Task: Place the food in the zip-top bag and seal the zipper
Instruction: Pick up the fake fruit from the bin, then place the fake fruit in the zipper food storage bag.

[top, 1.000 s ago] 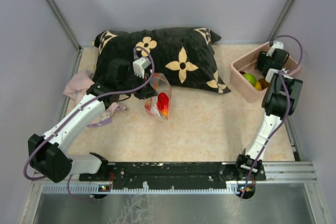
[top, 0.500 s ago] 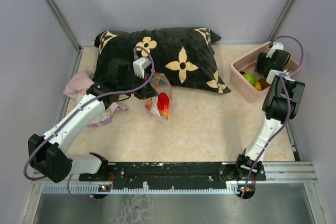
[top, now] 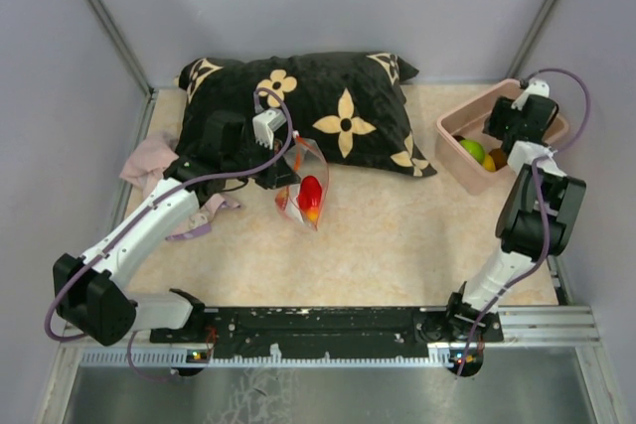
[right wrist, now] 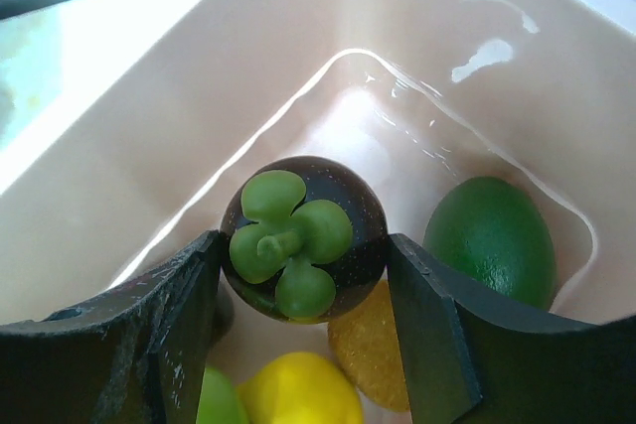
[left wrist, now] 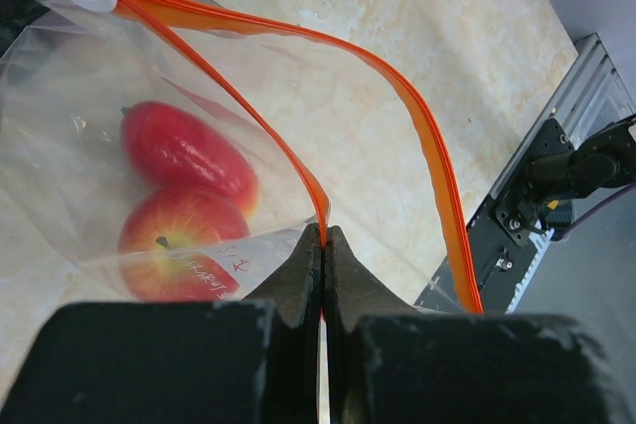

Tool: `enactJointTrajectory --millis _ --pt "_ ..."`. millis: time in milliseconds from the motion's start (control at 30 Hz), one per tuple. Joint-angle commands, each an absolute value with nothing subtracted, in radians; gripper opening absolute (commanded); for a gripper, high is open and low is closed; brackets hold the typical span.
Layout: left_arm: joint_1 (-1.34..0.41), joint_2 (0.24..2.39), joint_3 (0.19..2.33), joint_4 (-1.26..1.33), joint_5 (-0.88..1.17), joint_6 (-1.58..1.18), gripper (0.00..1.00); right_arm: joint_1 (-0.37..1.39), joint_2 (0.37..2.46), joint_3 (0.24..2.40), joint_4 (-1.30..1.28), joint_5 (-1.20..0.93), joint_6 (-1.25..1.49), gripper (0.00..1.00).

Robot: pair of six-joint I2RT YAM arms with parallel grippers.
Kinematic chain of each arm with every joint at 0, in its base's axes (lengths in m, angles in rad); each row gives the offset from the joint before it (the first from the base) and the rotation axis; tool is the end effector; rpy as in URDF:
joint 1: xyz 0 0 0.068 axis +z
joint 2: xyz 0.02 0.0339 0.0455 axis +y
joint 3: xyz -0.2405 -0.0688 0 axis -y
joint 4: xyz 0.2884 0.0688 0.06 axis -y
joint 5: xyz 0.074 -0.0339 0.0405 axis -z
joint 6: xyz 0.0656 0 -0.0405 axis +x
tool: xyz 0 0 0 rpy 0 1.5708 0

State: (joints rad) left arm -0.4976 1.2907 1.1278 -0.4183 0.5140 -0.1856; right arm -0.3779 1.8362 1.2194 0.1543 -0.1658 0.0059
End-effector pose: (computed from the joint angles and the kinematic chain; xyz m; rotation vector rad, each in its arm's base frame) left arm 0.2987 -0.1989 0.2851 0.6490 2.1215 -0.9409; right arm 0.4475 -0.1660 0.1658 0.2839 2.0071 -0.0664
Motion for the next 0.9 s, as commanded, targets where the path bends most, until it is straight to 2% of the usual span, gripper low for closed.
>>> enactJointTrajectory --millis 0,400,567,867 --pt "-0.493 1.276 1.140 -0.389 0.558 -0.187 0.00 -0.384 1.706 1.198 0.153 -0.156 0.076 0.19" --pt "-0.507 1.287 1.202 -0.415 0.546 -0.181 0.00 -0.358 1.491 1.133 0.059 -0.187 0.207 0.18" --pt "-0.515 1.313 1.230 -0.429 0.543 -0.184 0.00 -0.326 1.411 1.147 0.026 -0.285 0.243 0.17" --pt "-0.530 1.355 1.282 -0.451 0.518 -0.177 0.00 -0.173 1.308 1.174 -0.039 -0.430 0.229 0.17"
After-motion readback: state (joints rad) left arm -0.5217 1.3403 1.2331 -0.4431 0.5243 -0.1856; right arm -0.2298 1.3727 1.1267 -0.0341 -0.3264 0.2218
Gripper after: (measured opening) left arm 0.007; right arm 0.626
